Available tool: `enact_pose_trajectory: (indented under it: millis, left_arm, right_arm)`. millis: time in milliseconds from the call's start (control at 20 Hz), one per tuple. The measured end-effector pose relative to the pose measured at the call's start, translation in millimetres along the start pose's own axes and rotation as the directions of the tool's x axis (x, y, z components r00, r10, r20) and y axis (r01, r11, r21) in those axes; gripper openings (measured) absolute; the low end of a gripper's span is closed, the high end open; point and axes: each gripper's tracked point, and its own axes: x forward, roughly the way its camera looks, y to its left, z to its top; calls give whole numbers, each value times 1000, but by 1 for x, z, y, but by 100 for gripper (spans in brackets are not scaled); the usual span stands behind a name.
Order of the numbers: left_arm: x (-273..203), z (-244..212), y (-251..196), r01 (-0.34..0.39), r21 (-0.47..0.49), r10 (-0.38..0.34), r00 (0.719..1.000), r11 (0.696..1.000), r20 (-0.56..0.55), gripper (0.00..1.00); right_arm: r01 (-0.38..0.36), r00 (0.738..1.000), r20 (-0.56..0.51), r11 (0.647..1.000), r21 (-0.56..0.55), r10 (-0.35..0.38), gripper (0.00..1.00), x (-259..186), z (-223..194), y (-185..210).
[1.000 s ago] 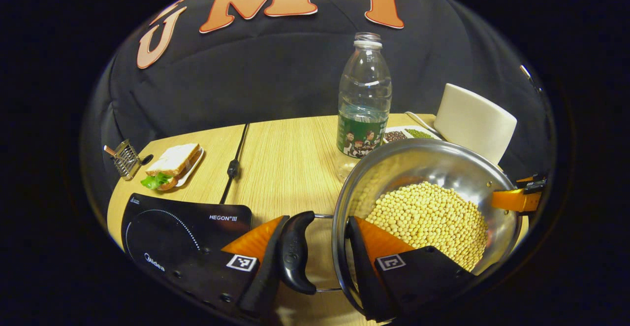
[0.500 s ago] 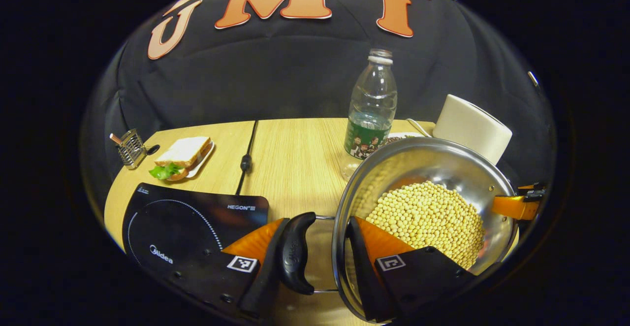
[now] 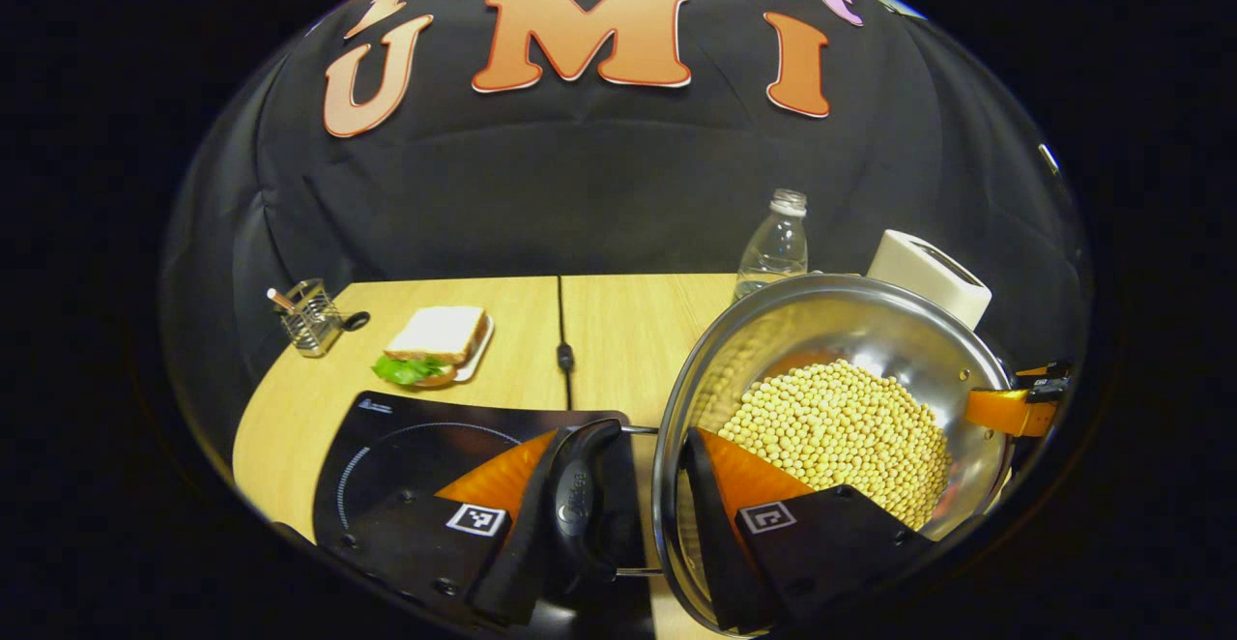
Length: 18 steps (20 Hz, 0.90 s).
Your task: First push the handle of the pot to place it horizontally, then grasp the pot with both hands and set it on the induction cooktop.
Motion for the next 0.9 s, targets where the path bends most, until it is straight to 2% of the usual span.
enact_pose_trajectory:
  millis: [50, 150, 200, 600, 650, 850, 900]
  left_arm:
    - [-8, 0, 10, -9, 5, 9, 1000, 1000, -6, 73]
    - [-21, 2, 35, -29, 5, 29, 1000, 1000, -3, 70]
    - [-27, 1, 47, -40, -2, 40, 999, 999, -5, 73]
    - [-63, 4, 144, -144, -31, 145, 989, 989, 12, 73]
    - [-66, 3, 156, -156, -36, 157, 988, 987, 12, 70]
    - [-73, -5, 202, -202, -59, 203, 979, 978, 3, 70]
    - [-73, -8, 213, -215, -65, 215, 977, 974, -4, 73]
  right_arm:
    - [-11, 1000, 9, 1000, -9, 12, 58, 1, 2, 2]
    - [-29, 999, 16, 999, -39, 30, 58, 5, 4, -1]
    - [-42, 999, 13, 998, -47, 43, 59, 8, 4, -4]
    - [-126, 991, 24, 986, -109, 129, 59, 19, 12, -8]
    - [-135, 990, 23, 984, -117, 138, 59, 21, 13, -9]
    - [-173, 984, 11, 974, -147, 177, 59, 30, 20, -10]
    - [-182, 983, 5, 972, -149, 185, 58, 30, 20, -11]
